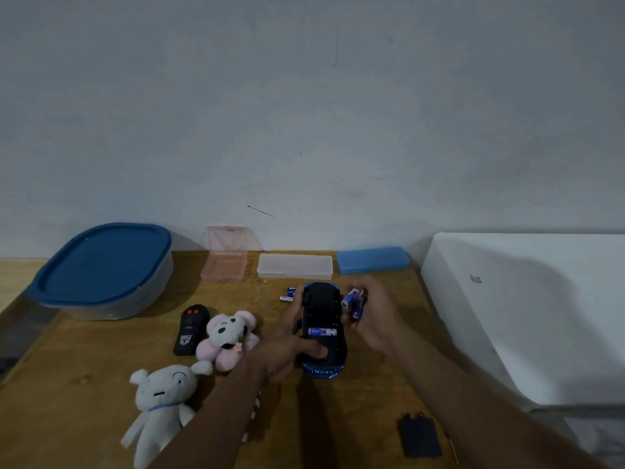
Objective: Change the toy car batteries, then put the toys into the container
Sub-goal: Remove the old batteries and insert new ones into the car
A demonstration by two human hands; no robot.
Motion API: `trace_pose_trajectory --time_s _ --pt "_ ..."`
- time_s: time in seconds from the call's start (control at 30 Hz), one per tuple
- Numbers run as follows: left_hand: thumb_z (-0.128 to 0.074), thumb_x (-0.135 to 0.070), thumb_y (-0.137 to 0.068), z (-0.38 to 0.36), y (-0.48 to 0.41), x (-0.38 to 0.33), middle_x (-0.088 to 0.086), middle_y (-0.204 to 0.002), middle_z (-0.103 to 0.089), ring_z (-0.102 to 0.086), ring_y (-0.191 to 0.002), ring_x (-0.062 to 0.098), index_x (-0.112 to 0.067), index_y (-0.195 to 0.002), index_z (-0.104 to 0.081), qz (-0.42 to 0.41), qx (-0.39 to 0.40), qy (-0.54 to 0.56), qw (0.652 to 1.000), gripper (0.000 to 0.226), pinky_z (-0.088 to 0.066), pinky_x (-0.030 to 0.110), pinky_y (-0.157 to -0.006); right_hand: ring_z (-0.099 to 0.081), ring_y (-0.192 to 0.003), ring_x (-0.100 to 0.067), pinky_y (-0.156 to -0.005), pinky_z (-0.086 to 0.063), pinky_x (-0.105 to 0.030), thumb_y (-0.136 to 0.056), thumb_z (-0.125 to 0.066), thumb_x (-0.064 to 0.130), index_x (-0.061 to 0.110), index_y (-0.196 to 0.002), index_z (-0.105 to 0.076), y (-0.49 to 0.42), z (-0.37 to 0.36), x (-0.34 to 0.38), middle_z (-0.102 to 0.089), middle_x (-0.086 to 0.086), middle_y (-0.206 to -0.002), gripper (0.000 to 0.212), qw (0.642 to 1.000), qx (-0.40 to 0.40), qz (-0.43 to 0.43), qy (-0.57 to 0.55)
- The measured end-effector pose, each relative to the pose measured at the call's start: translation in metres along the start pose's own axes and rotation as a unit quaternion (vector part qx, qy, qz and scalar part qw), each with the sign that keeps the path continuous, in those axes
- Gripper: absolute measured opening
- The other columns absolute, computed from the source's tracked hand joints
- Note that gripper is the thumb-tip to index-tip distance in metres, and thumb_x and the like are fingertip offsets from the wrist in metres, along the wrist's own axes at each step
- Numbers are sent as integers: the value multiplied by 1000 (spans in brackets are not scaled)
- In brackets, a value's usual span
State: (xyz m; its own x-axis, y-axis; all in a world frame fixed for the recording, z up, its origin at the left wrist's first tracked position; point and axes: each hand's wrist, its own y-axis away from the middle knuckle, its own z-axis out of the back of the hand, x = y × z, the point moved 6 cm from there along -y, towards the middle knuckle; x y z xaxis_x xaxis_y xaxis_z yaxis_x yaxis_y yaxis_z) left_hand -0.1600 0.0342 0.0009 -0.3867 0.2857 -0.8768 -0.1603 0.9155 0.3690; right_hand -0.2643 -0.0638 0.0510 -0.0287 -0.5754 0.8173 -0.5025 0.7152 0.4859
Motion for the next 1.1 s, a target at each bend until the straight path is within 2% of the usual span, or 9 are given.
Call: trace_pose_trajectory --time_s 0.17,0.27,0.37,0.5,0.6,0.7,0.83,0.97,1.1 --pt "-57 29 -67 -2 3 1 12 -130 -59 -59 -116 38 -52 -142 -23 -17 -11 0 1000 116 -47 57 -97 -42 -54 -11 -44 -43 -20 -94 -55 16 5 -96 -52 2 3 -8 -45 -6 -69 12 993 -19 -54 -103" --pt "-61 26 -64 -1 3 6 13 -132 -58 -58 -116 39 -53 -143 -21 -18 -15 1 1000 119 -49 57 -95 -43 -47 -8 -37 -40 -16 -93 -58 27 8 -90 -53 5 5 -15 -47 -4 -63 20 988 -21 -90 -120" --pt "-59 29 -66 0 3 8 12 -133 -57 -57 -117 39 -53 -144 -19 -16 -18 6 1000 120 -47 58 -97 -49 -53 -8 -39 -46 -15 -89 -65 31 7 -89 -56 10 11 -20 -53 -6 -72 26 986 -43 -120 -111" --pt "-59 29 -66 -1 3 8 14 -132 -57 -56 -118 39 -50 -147 -15 -23 -32 6 999 121 -44 60 -99 -42 -49 -7 -40 -38 -17 -89 -64 27 9 -93 -62 15 19 -19 -49 0 -62 19 990 -49 -106 81" --pt "-60 28 -66 1 2 9 14 -135 -54 -56 -118 36 -50 -148 -11 -24 -52 -6 998 123 -44 58 -100 -40 -47 -8 -39 -33 -18 -91 -61 22 10 -87 -65 19 18 -16 -50 2 -59 13 962 -39 -61 265" --pt "-60 29 -66 0 2 9 13 -136 -51 -56 -118 32 -49 -148 -10 -29 -74 -21 997 124 -47 53 -100 -40 -47 -9 -39 -31 -19 -91 -60 16 7 -84 -66 22 15 -15 -54 -1 -61 13 939 -55 -27 337" --pt "-61 28 -68 -4 5 11 9 -127 -57 -61 -108 24 -47 -148 -10 -49 -109 -54 991 121 -57 34 -79 -42 -48 -10 -41 -32 -21 -91 -60 18 5 -86 -68 24 9 -20 -59 -4 -66 16 922 -61 -22 382" --pt "-62 27 -66 -5 8 12 5 -121 -60 -60 -112 27 -46 -150 -8 -62 -119 -82 988 123 -48 51 -99 -40 -45 -8 -37 -29 -18 -90 -60 14 6 -88 -66 26 12 -27 -57 -3 -66 11 935 -72 -57 343" --pt "-61 26 -67 -3 12 13 10 -126 -58 -60 -112 29 -47 -149 -9 -52 -108 -72 990 121 -47 52 -100 -37 -43 -5 -37 -29 -16 -86 -66 13 8 -85 -64 31 18 -30 -56 0 -65 6 957 -73 -82 270"
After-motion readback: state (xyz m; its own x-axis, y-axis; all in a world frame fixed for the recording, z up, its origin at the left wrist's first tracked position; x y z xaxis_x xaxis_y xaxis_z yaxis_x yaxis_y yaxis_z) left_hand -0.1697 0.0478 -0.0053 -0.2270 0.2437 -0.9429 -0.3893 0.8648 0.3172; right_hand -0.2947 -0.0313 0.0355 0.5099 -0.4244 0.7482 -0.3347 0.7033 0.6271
